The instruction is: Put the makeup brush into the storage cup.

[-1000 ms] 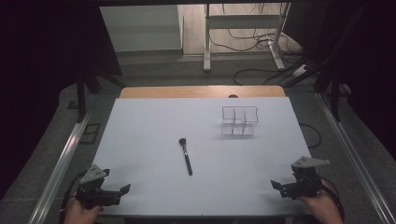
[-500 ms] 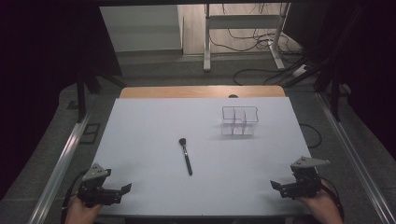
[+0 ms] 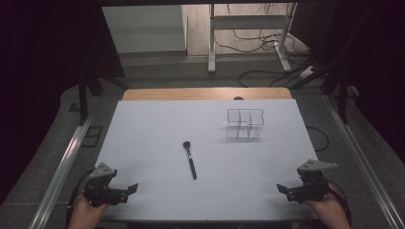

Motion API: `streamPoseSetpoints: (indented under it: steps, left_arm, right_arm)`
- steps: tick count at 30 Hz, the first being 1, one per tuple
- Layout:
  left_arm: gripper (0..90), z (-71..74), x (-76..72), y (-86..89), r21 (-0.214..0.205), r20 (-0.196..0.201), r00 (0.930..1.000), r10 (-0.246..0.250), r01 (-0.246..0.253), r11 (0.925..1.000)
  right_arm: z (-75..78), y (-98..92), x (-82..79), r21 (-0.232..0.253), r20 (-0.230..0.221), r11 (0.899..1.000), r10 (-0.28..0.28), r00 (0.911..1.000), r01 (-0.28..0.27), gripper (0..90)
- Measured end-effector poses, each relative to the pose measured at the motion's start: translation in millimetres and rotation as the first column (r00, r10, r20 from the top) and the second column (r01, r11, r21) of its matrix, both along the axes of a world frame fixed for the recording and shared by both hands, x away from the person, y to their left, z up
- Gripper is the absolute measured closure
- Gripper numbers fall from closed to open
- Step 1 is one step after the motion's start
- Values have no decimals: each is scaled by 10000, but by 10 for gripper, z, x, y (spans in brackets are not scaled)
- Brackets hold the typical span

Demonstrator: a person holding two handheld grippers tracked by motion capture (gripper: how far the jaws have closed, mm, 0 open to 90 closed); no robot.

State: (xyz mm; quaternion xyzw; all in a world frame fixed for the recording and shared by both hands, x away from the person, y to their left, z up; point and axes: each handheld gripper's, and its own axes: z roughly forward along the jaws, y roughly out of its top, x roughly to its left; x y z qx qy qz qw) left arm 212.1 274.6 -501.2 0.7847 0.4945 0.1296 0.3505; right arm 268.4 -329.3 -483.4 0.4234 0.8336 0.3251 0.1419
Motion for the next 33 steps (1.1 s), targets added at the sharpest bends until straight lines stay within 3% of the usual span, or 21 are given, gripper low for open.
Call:
streamPoseSetpoints:
  steps: [6, 13, 25, 29, 33]
  left_arm:
    - [4, 32, 38, -16, -121, 211, 9994, -275, 278, 9995]
    - [2, 60, 91, -50, -103, -58, 9982, -589, 589, 9982]
    - [1, 160, 183, -110, -156, 149, 9951, -975, 977, 9951]
    - [4, 184, 224, -124, -70, 97, 9947, -1026, 1027, 9947]
    - [5, 207, 284, -146, 297, 70, 9946, -1037, 1035, 9942]
  right_arm:
    - [-13, 1, 11, 28, -82, 10000, 42, 10000, -42, 0]
    - [-17, -5, 18, 46, -134, 10000, -48, 9999, 49, 0]
    - [-17, -12, 22, 134, -147, 9999, -84, 9999, 86, 0]
    - [-18, -8, 24, 98, -171, 9999, -66, 9998, 68, 0]
    - [-18, -3, 23, 95, -188, 9999, -52, 9998, 53, 0]
